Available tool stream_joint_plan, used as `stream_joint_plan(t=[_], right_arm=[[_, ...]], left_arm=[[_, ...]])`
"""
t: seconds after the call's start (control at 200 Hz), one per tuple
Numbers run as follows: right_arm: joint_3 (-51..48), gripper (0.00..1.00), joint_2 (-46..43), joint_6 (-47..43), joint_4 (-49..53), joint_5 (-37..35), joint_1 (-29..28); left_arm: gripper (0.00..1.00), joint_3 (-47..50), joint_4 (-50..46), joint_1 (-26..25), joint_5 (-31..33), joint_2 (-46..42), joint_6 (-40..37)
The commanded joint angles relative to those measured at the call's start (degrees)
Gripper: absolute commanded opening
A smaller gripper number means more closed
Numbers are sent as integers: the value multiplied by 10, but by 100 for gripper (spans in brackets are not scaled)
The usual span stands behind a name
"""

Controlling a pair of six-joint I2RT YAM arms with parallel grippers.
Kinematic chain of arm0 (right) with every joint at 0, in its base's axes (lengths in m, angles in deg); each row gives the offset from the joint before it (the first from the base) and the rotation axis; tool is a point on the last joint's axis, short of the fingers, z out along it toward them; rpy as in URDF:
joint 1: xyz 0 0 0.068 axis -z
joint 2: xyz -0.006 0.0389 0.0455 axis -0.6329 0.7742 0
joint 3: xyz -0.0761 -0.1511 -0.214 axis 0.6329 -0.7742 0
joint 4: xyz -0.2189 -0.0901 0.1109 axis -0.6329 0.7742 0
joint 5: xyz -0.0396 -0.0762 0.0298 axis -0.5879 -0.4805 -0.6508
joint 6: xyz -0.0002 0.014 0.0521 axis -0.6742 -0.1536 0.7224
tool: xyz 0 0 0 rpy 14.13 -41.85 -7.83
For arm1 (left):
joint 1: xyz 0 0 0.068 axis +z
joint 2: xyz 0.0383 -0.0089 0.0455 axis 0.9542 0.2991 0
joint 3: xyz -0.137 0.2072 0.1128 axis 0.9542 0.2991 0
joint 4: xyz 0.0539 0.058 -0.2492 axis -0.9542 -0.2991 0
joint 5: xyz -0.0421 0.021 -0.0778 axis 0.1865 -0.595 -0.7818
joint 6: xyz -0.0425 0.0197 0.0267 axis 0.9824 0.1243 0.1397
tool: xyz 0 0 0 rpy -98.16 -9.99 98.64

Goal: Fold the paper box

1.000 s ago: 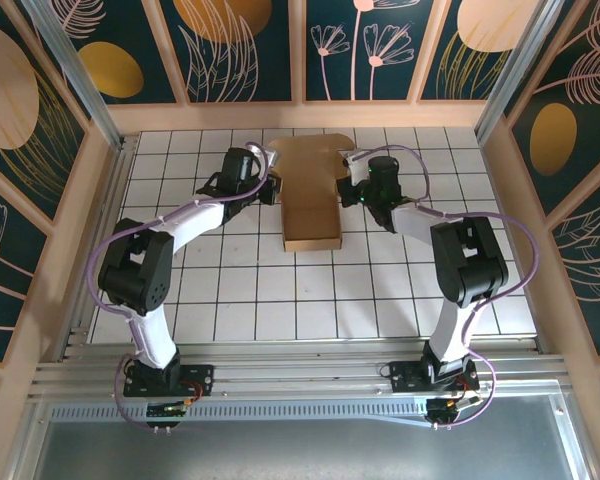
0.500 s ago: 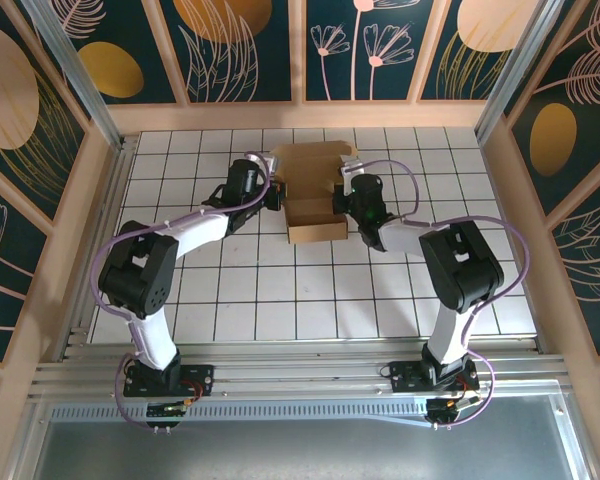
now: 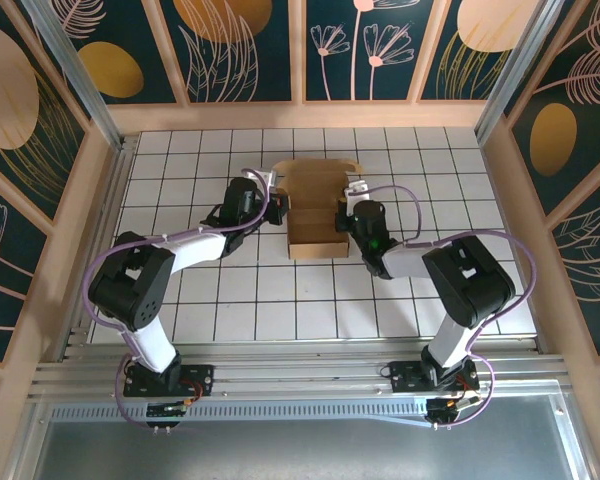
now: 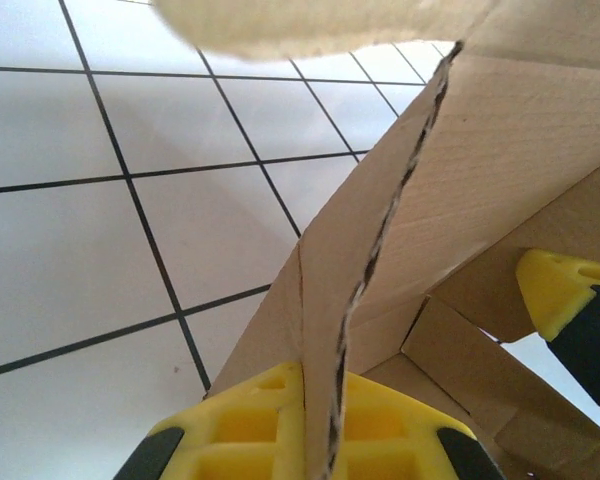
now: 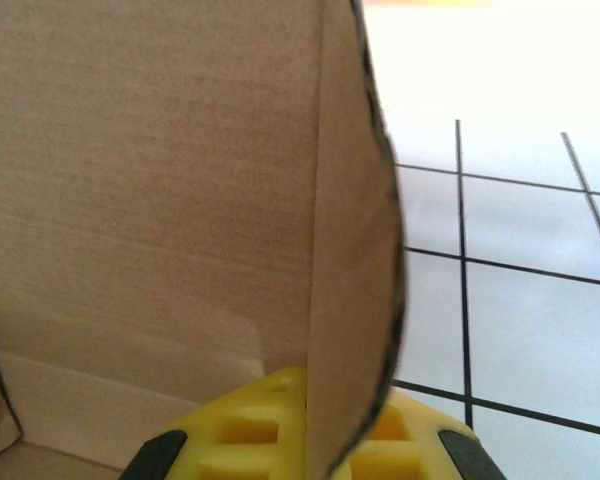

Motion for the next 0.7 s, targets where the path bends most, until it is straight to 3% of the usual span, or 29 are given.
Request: stream_joint_plan(t=[0.0,0.155,0.546,0.696], right_arm=[[-29,1,-3,-34,-31,5,-39],[-36,0,-6,-60,-43,-16,-56],[-70,0,-6,-79,-87,-59,-82],[-75,0,-10,-97,-95,-73,-89]], left_arm=[[0,16,4,-39,-71,-11,17],[0,0,-13,-41,-81,-12,35],[3,66,-31,-71,-68,-7,30],[12,97,-24,-71,-76,-10,27]])
